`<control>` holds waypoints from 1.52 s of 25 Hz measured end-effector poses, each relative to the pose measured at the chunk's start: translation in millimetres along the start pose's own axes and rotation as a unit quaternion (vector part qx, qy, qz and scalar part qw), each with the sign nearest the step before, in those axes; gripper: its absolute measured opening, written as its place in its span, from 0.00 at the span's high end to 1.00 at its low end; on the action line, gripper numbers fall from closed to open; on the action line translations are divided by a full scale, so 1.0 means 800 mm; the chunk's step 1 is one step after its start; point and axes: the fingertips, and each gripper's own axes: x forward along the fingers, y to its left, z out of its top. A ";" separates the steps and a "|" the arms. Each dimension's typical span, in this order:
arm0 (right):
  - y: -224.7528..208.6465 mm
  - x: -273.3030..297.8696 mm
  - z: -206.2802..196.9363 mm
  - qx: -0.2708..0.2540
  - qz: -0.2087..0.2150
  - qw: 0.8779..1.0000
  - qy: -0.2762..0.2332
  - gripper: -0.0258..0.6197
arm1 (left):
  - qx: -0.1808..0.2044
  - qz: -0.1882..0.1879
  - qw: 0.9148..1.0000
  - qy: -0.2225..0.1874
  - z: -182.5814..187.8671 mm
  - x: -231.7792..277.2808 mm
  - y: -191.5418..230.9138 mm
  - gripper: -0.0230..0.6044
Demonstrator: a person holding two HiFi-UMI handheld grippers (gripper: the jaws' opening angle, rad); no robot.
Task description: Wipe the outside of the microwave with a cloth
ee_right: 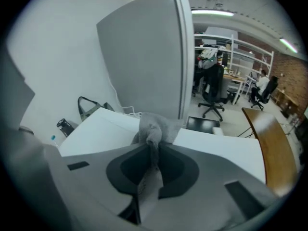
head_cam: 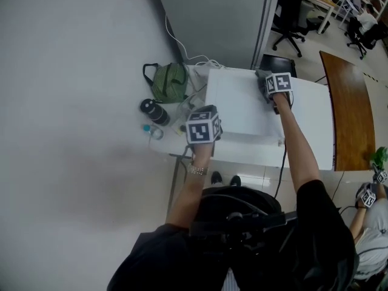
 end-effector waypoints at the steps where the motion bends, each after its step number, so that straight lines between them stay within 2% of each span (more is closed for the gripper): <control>1: -0.026 -0.008 -0.006 0.009 -0.011 1.000 -0.002 0.90 | 0.003 -0.005 1.000 0.001 0.000 0.003 -0.005 0.98; 6: -0.110 -0.038 -0.033 0.051 -0.014 0.999 0.005 0.90 | 0.004 -0.015 1.000 -0.002 0.002 0.005 -0.012 0.98; 10: -0.155 -0.050 -0.047 0.045 -0.071 0.996 0.030 0.90 | -0.001 -0.008 1.000 -0.009 0.005 -0.004 -0.008 0.97; 13: -0.156 -0.053 -0.047 0.037 -0.101 0.994 0.037 0.90 | -0.004 0.002 1.000 -0.014 0.006 -0.012 0.002 0.98; 15: -0.125 -0.052 -0.037 0.012 -0.106 0.994 0.031 0.90 | -0.007 0.008 1.000 -0.017 0.006 -0.018 0.010 0.97; 16: -0.092 -0.049 -0.029 0.007 -0.081 0.996 0.020 0.90 | -0.008 0.011 1.000 -0.019 0.005 -0.021 0.014 0.98; 19: 0.047 -0.038 0.004 -0.007 0.044 0.999 -0.018 0.90 | -0.010 0.019 1.000 -0.019 0.006 -0.029 0.020 0.97; 22: 0.191 -0.031 0.043 -0.044 0.146 0.987 -0.057 0.90 | -0.011 0.028 0.999 -0.020 0.007 -0.039 0.024 0.98; 25: 0.298 -0.010 0.033 -0.056 0.215 0.975 -0.017 0.90 | -0.013 0.038 0.999 -0.021 0.003 -0.045 0.032 0.98; 27: 0.339 0.005 0.017 -0.077 0.227 0.971 0.018 0.90 | -0.015 0.042 0.999 -0.020 -0.002 -0.047 0.037 0.98; 30: 0.345 0.026 -0.004 -0.120 0.192 0.973 0.048 0.90 | -0.017 0.044 0.999 -0.014 -0.012 -0.048 0.040 0.98; 33: 0.322 0.032 -0.012 -0.111 0.193 0.974 0.046 0.90 | -0.020 0.043 0.999 -0.011 -0.016 -0.044 0.041 0.98; 34: 0.311 0.030 -0.010 -0.106 0.191 0.975 0.046 0.90 | -0.020 0.042 0.999 -0.011 -0.015 -0.041 0.041 0.97; 38: 0.232 0.020 -0.009 -0.116 0.131 0.984 0.041 0.90 | -0.016 0.029 0.999 -0.007 -0.010 -0.025 0.025 0.98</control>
